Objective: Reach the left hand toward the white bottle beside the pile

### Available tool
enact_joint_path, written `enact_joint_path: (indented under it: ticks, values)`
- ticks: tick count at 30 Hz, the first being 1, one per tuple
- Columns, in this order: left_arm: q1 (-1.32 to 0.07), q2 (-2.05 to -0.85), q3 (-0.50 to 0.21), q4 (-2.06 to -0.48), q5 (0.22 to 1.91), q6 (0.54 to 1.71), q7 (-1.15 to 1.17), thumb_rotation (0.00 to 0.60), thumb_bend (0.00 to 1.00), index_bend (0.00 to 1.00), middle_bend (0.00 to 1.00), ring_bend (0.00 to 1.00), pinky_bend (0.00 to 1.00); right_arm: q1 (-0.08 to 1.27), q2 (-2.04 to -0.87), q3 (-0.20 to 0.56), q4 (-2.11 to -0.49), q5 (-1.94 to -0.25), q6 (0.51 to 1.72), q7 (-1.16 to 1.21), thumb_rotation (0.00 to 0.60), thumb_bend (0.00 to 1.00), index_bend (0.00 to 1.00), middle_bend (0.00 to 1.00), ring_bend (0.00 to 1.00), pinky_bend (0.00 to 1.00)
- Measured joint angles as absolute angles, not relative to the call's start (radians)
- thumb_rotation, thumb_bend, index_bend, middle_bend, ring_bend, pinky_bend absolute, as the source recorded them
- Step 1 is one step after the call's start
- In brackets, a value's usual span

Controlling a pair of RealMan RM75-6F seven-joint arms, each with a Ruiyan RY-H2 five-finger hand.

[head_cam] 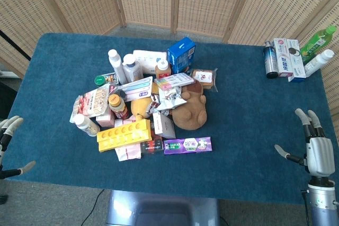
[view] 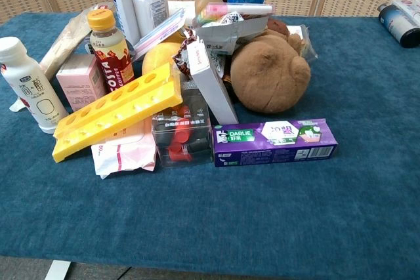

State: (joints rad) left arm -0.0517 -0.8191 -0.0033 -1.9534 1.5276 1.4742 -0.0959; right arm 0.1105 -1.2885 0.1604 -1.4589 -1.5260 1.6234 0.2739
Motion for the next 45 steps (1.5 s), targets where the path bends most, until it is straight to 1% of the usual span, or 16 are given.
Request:
enact_joint_path:
  ticks: [12,18,24,31,45]
  values:
    - [-0.051,-0.826,-0.009,-1.944,1.521,1.481,-0.105,0.6,0.0,0.0,0.0,0.0,0.0,0.109,-1.285,0.161,-1.469,-1.526,1.625,0.28,0.6,0.0,0.0,0.17,0.03,0.21]
    - [-0.069,-0.889,-0.035,-1.861,1.495,1.473,-0.156,0.6,0.0,0.0,0.0,0.0,0.0,0.108,-1.281,0.165,-1.475,-1.52,1.624,0.287,0.6,0.0,0.0,0.17,0.03,0.21]
    - [-0.104,-1.003,-0.06,-1.714,1.464,1.431,-0.269,0.6,0.0,0.0,0.0,0.0,0.0,0.109,-1.279,0.166,-1.476,-1.517,1.619,0.291,0.6,0.0,0.0,0.17,0.03,0.21]
    - [-0.145,-1.183,-0.075,-1.52,1.47,1.395,-0.437,0.6,0.0,0.0,0.0,0.0,0.0,0.11,-1.277,0.167,-1.481,-1.518,1.617,0.298,0.6,0.0,0.0,0.17,0.03,0.21]
    - [-0.219,-1.422,-0.122,-1.347,1.464,1.375,-0.51,0.6,0.0,0.0,0.0,0.0,0.0,0.11,-1.272,0.17,-1.483,-1.508,1.608,0.312,0.6,0.0,0.0,0.17,0.03,0.21]
